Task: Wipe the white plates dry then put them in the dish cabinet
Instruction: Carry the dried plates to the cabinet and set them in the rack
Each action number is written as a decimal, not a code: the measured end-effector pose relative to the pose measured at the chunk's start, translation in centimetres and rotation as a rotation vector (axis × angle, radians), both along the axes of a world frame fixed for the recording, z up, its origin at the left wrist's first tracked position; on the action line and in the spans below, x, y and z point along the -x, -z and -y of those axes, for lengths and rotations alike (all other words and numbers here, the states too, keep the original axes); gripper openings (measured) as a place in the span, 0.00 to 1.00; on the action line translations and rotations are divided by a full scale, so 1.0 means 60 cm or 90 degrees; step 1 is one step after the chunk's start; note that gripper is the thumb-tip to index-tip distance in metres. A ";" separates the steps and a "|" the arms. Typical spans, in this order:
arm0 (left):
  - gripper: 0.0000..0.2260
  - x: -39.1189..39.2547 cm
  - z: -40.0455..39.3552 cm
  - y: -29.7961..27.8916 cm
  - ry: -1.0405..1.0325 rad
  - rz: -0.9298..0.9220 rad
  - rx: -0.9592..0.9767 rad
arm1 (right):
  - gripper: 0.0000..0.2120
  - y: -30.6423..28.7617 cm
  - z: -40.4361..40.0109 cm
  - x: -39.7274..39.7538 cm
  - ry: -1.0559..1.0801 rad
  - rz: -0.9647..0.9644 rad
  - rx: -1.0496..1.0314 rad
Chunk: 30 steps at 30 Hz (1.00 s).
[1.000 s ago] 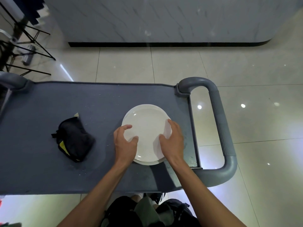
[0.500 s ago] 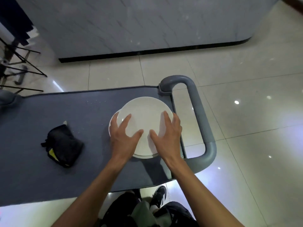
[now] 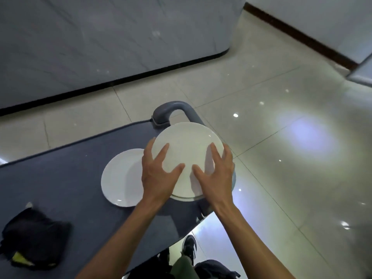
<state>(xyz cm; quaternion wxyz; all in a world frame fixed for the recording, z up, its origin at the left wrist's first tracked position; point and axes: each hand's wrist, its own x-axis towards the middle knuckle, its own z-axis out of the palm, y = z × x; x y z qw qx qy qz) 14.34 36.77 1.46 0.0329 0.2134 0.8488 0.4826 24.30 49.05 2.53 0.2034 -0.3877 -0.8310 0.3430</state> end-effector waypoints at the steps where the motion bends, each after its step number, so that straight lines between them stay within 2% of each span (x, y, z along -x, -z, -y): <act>1: 0.31 -0.003 -0.011 -0.001 0.028 -0.002 -0.006 | 0.35 -0.003 -0.005 -0.012 0.022 -0.011 -0.008; 10: 0.31 -0.098 -0.154 -0.003 0.286 0.005 -0.013 | 0.26 -0.022 -0.073 -0.186 0.258 -0.118 0.014; 13: 0.31 -0.169 -0.215 -0.010 0.365 0.006 0.016 | 0.27 -0.020 -0.097 -0.271 0.346 -0.133 0.029; 24: 0.21 -0.547 -0.419 -0.029 0.633 -0.003 -0.017 | 0.33 -0.012 -0.192 -0.658 0.625 -0.162 0.026; 30: 0.24 -0.760 -0.491 -0.028 0.765 -0.043 -0.014 | 0.33 -0.012 -0.204 -0.867 0.729 -0.154 -0.016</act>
